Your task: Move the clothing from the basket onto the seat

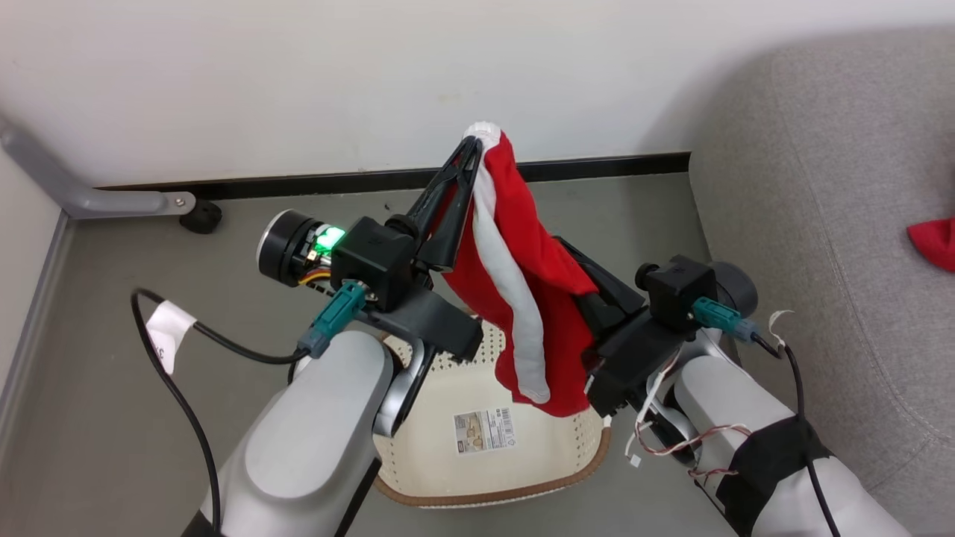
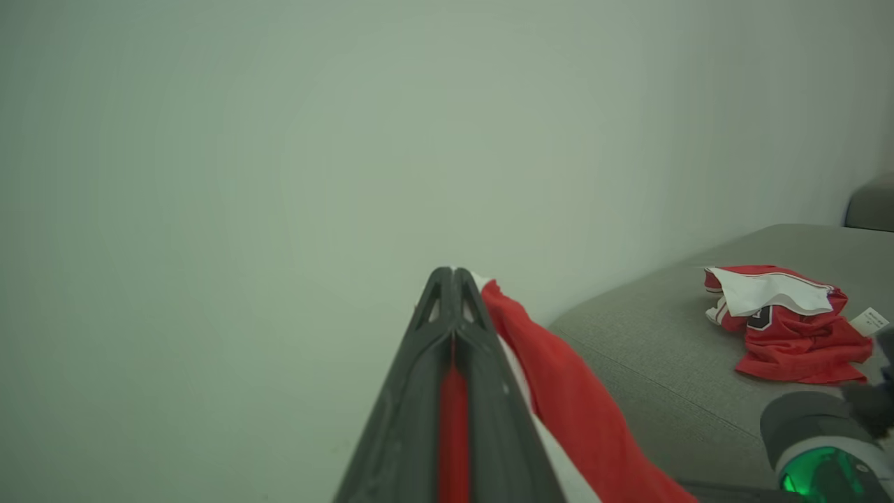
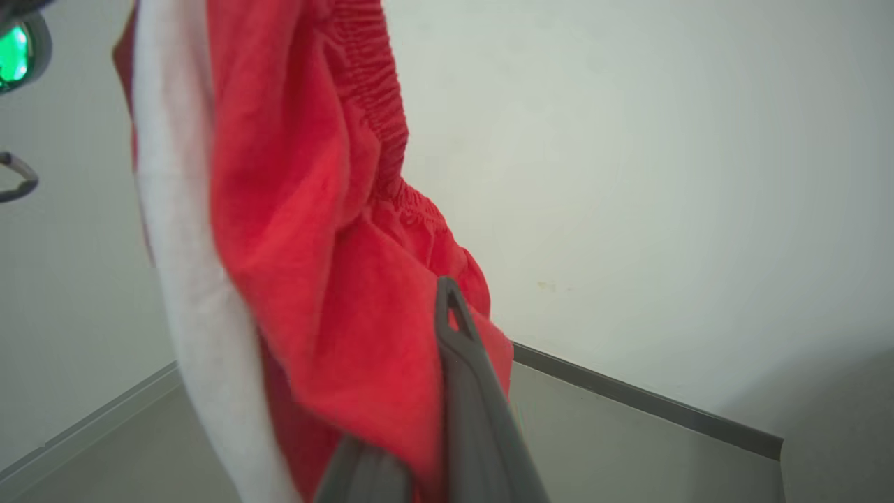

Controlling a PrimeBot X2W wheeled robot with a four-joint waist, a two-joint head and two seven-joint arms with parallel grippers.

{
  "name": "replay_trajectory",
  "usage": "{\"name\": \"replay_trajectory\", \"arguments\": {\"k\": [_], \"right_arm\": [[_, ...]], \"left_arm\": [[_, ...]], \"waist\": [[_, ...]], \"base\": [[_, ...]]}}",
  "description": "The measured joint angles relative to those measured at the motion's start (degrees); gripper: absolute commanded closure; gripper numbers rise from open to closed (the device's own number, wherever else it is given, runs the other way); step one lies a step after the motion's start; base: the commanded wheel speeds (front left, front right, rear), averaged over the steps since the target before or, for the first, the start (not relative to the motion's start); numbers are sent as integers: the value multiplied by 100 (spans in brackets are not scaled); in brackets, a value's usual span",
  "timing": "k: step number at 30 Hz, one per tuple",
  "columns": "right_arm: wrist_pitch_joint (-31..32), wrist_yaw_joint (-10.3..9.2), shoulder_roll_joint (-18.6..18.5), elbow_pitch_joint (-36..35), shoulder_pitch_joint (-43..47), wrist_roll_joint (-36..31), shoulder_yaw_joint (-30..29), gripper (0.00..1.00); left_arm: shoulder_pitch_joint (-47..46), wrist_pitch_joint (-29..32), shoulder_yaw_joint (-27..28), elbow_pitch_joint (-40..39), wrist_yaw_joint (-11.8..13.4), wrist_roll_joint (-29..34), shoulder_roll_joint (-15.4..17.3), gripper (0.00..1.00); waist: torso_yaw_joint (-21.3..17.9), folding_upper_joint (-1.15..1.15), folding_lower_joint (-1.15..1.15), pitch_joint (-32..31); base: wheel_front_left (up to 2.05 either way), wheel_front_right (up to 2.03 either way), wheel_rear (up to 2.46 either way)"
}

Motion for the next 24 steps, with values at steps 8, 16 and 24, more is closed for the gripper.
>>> {"name": "replay_trajectory", "arguments": {"k": [8, 16, 24], "right_arm": [[0, 0, 5, -191, 1, 191, -21, 100], [0, 0, -18, -260, 4, 278, -152, 100], [1, 0, -33, -393, 5, 297, -293, 100]], "left_arm": [[190, 0, 49, 218, 11, -23, 58, 0], [396, 0, 79, 398, -7, -59, 90, 0], [633, 0, 151, 479, -59, -192, 147, 0]], "waist": [[-187, 0, 0, 39], [-336, 0, 0, -4], [-516, 0, 0, -56]], "base": [[0, 0, 0], [0, 0, 0], [0, 0, 0]]}}
